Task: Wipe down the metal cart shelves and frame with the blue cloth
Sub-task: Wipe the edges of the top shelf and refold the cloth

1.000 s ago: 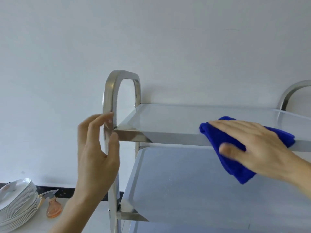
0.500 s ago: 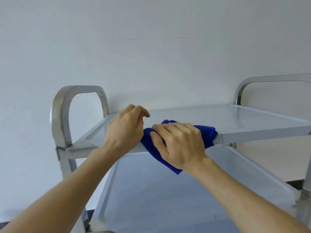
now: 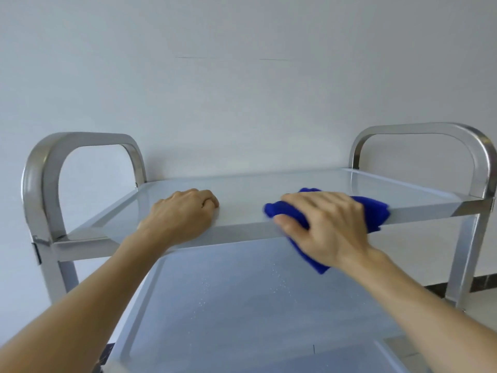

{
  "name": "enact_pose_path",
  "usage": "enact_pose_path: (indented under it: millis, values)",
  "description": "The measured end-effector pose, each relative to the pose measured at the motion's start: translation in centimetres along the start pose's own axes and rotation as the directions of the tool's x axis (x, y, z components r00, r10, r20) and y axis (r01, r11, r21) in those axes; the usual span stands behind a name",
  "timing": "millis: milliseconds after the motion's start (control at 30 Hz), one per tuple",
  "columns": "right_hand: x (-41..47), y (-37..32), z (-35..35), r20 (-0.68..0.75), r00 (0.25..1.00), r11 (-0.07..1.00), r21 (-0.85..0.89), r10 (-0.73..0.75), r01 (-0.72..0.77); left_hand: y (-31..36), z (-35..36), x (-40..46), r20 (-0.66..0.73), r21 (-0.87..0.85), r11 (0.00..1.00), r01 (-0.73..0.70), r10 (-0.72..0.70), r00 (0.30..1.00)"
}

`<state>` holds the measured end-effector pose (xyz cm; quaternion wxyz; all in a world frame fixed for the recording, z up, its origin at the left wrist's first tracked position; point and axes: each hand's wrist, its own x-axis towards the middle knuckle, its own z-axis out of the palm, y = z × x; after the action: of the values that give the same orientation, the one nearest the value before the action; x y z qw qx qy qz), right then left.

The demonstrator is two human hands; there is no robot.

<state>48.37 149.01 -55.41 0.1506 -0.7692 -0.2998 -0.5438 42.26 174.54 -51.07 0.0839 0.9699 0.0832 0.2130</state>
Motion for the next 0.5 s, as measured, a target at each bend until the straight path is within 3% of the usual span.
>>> enact_pose_path:
  millis: [133,300,500]
  values:
    - [1.5,-5.7,1.5,0.050,0.989,0.989,0.062,-0.136,0.133,0.0,-0.4,-0.3,0.056,-0.012,1.000,0.013,-0.013,0.998]
    - [0.9,-1.3,1.0,0.034,0.968,0.966,0.088,-0.248,0.244,-0.8,-0.6,-0.7,0.106,-0.016,1.000,0.021,-0.019,0.994]
    - [-2.3,10.2,-2.7,0.031,0.995,0.994,-0.066,0.093,-0.091,-0.2,-1.2,-1.1,0.110,-0.022,0.999,0.026,-0.023,0.994]
